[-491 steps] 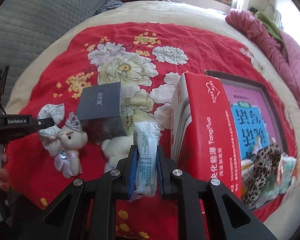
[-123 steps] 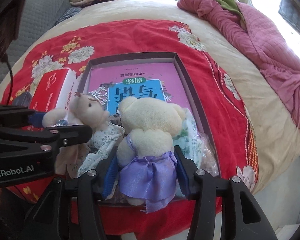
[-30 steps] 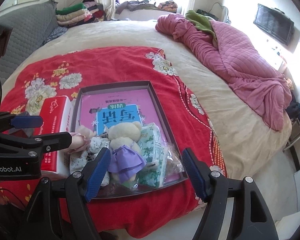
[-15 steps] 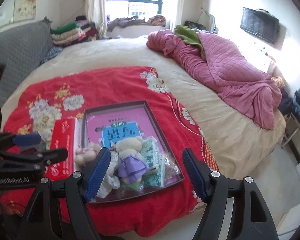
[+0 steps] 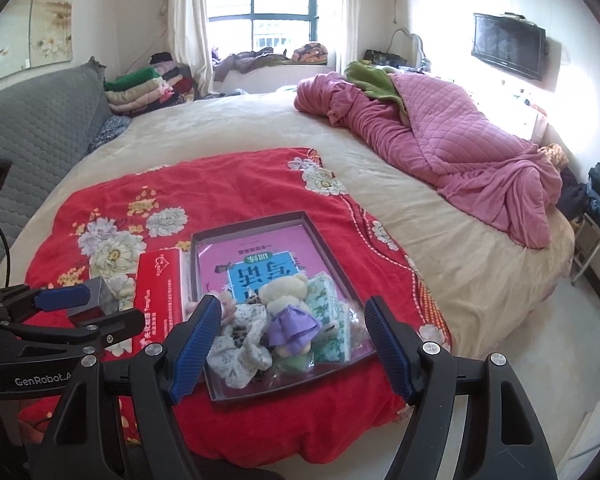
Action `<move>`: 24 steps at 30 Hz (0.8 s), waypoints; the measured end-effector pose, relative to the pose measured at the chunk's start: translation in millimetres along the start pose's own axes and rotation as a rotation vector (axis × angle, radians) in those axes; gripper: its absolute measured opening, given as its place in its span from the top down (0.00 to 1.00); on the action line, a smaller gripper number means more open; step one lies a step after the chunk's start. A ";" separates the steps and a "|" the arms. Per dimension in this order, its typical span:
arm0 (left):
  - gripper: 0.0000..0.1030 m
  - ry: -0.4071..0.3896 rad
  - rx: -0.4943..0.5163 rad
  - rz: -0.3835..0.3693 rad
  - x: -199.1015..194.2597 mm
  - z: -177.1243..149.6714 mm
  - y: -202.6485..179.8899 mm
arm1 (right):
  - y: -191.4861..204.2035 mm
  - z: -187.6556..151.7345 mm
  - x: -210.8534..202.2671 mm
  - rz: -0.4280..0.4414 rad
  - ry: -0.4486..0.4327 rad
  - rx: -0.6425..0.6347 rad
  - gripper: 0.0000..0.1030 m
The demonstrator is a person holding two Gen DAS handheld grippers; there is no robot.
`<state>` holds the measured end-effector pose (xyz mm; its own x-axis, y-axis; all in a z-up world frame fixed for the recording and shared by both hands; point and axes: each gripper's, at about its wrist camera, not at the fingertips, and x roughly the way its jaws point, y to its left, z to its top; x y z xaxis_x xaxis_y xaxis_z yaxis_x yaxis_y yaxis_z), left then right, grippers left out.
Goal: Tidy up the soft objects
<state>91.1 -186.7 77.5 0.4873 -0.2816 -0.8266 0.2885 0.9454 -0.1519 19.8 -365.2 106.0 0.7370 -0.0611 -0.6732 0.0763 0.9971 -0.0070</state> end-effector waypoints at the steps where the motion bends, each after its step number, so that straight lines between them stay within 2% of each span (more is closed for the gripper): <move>1: 0.21 -0.001 0.003 0.005 -0.9 -2.8 0.0 | 2.0 -3.9 -2.0 -0.003 -0.002 0.004 0.27; 9: 0.20 -0.028 0.004 0.023 -10.7 -25.0 5.0 | 7.3 -26.9 -7.9 -0.047 -0.006 0.053 0.27; 14: 0.20 -0.030 0.010 0.029 -15.1 -34.7 6.4 | 11.1 -36.0 -16.2 -0.097 -0.045 0.060 0.27; 24: 0.20 -0.038 0.020 0.042 -18.9 -53.7 6.4 | 27.2 -59.3 -21.2 -0.065 0.003 0.070 0.27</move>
<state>39.5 -166.5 63.0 0.5305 -0.2484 -0.8105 0.2835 0.9530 -0.1065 -33.6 -334.1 76.2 0.7271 -0.1253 -0.6750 0.1707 0.9853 0.0010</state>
